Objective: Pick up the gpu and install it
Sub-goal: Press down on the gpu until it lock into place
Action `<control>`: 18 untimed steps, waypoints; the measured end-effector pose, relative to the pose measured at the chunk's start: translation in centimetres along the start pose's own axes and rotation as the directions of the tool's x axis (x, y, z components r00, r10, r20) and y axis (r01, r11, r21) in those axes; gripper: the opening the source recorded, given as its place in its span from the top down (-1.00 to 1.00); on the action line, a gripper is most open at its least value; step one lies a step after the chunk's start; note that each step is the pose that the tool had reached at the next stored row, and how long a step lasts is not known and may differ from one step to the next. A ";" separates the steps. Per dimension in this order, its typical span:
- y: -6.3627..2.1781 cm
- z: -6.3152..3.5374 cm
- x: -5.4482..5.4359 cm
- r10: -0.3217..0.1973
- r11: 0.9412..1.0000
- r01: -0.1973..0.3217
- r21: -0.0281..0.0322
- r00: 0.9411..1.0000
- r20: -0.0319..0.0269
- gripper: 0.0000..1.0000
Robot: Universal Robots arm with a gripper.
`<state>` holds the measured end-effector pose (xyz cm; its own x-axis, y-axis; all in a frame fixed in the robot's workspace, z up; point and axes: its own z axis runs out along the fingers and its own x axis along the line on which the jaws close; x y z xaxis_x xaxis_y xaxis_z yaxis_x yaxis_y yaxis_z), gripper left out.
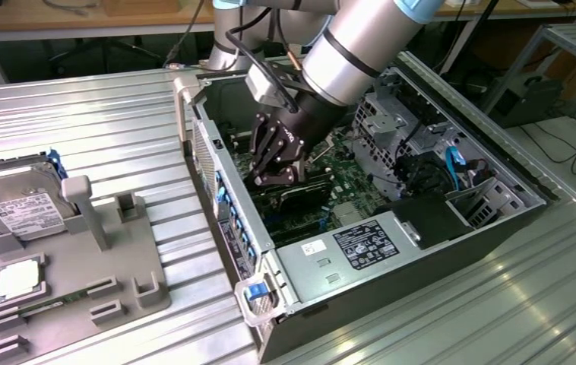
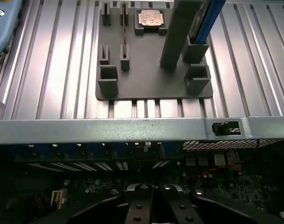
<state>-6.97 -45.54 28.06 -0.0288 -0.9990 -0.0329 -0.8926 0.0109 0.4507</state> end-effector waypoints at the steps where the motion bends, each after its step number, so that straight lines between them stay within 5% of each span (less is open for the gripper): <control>1: 0.10 0.14 0.0 0.000 1.000 0.000 0.000 1.000 -0.001 0.79; 12: 0.01 0.64 -0.8 0.009 1.000 -0.009 -0.006 1.000 -0.017 0.79; 18: -0.37 1.05 -1.6 0.010 1.000 -0.010 -0.006 1.000 -0.021 0.79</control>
<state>-7.06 -43.91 27.01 -0.0279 -0.9996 -0.0096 -0.8896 0.0204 0.4563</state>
